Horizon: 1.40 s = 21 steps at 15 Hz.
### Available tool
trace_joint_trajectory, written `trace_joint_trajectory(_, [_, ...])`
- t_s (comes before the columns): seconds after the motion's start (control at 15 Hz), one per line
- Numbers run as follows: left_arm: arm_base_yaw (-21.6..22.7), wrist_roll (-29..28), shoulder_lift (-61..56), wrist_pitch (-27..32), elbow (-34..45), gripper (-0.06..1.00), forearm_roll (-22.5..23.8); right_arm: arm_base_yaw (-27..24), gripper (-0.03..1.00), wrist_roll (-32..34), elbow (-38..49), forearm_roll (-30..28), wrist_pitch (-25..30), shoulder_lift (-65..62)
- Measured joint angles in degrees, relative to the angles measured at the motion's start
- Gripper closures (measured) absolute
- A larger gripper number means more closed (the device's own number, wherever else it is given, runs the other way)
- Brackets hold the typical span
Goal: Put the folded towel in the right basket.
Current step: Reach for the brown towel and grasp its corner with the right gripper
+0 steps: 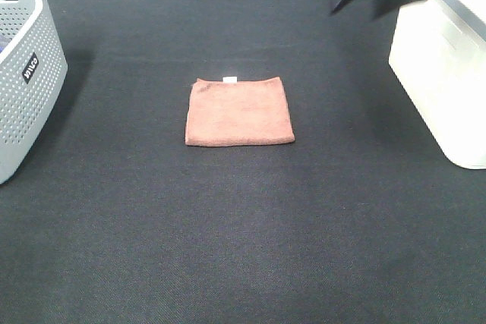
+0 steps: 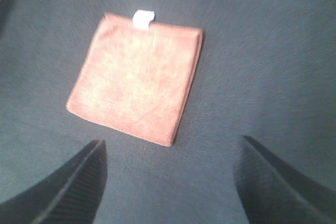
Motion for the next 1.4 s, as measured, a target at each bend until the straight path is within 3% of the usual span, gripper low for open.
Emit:
trace_joint_trajectory(0.4, [0.0,0.0,0.0,0.0,0.0,0.07,0.0,0.0,0.32,0.0,-4.93,4.93,0.23,15.47])
trace_joint_trajectory(1.07, [0.0,0.0,0.0,0.0,0.0,0.07,0.0,0.0,0.31,-0.06,-14.95,12.89,3.9,30.42])
trace_joint_trajectory(1.4, [0.0,0.0,0.0,0.0,0.0,0.07,0.0,0.0,0.31,-0.11,-18.74,13.58,5.04,34.38])
